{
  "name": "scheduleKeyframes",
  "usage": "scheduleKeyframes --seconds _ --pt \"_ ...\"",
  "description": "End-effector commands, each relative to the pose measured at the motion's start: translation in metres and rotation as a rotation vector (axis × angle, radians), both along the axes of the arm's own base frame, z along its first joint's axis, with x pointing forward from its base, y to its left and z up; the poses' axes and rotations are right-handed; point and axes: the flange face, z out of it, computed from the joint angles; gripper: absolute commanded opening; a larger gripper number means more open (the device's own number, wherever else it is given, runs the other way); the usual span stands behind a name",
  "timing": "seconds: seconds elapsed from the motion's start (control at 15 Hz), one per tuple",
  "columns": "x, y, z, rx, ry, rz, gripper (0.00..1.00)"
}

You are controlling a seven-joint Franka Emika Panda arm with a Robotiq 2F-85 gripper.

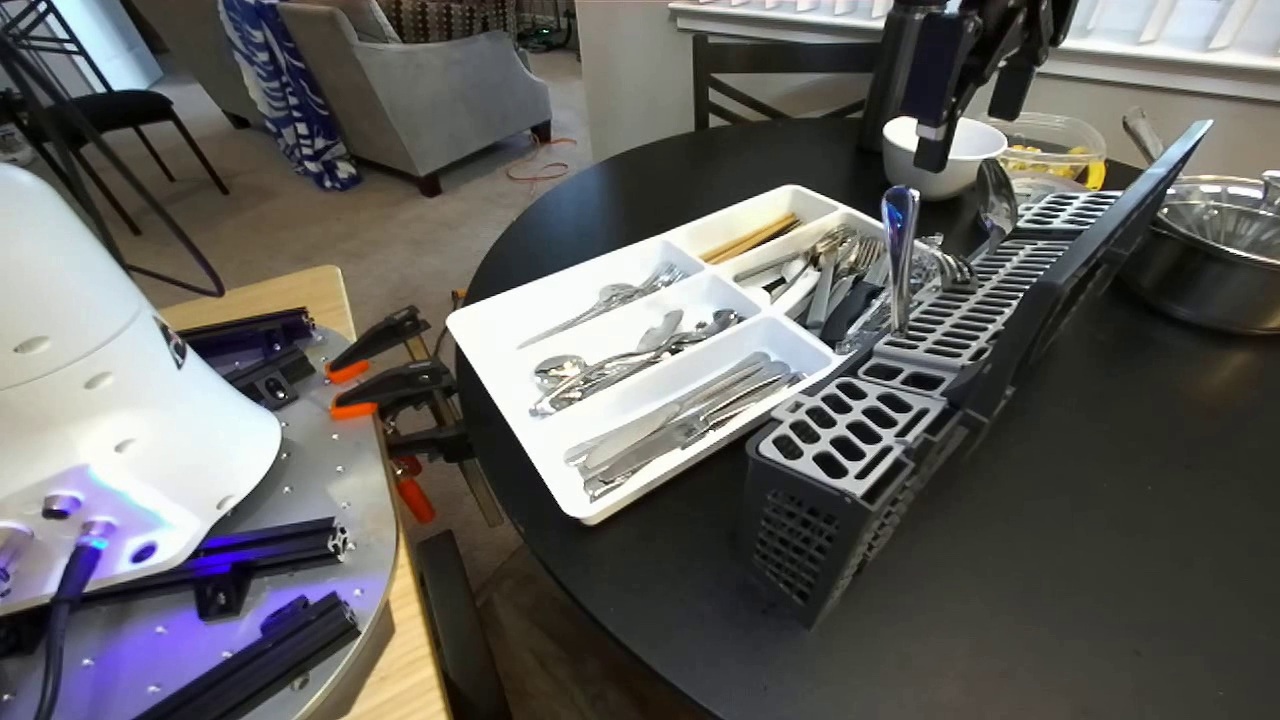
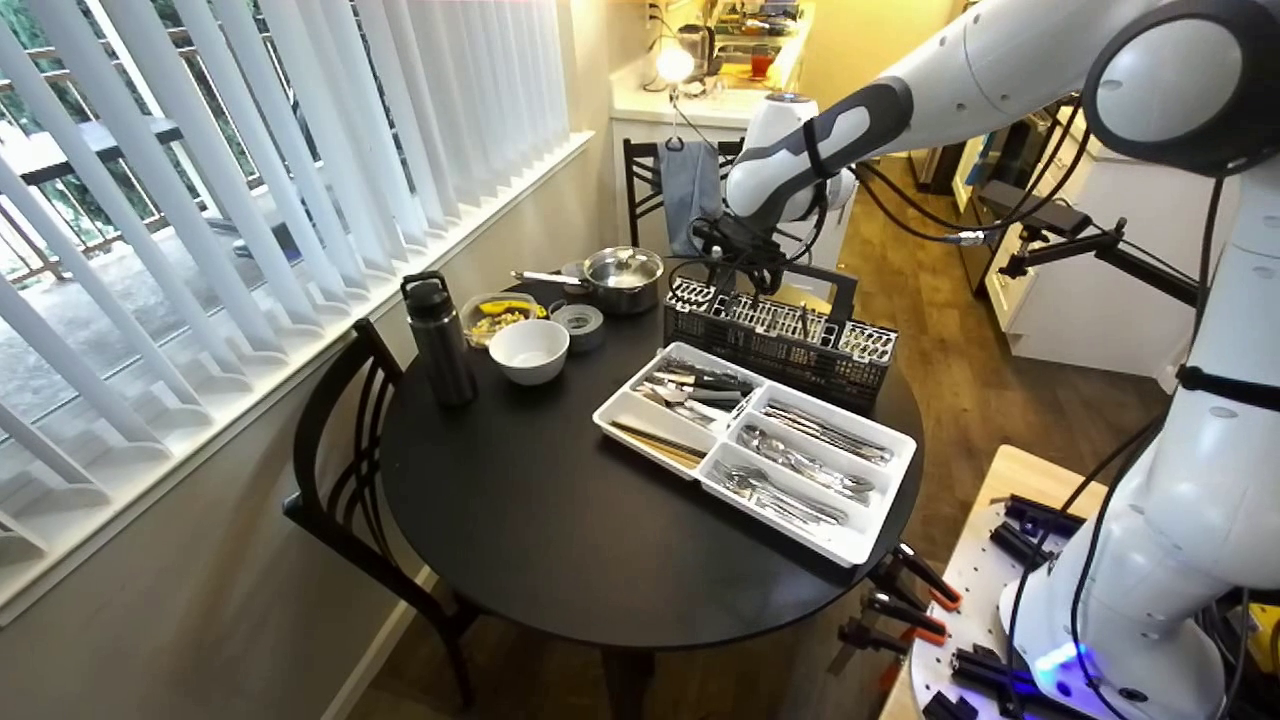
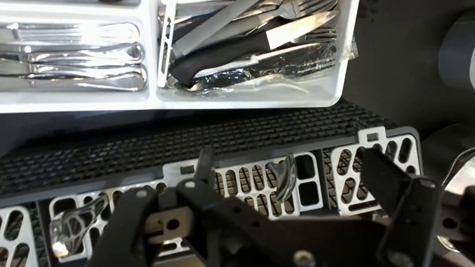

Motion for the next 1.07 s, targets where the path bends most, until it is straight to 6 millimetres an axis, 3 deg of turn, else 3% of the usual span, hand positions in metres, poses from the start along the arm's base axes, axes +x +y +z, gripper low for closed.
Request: scheduleKeyframes --seconds 0.0,0.27,0.67,0.73,0.8,1.0 --pt "0.001 -0.007 -0.007 0.062 -0.08 -0.154 1.0" --pt "0.002 -0.01 -0.003 0.04 -0.159 -0.17 1.0" --pt "0.005 -0.014 -0.014 -0.064 -0.118 -0.116 1.0" --pt "0.005 -0.014 -0.016 -0.072 -0.107 -0.103 0.75" --pt "0.006 -0.013 -0.018 -0.078 -0.102 -0.092 0.74" --pt "0.007 -0.009 -0.022 -0.084 -0.09 -0.081 0.53"
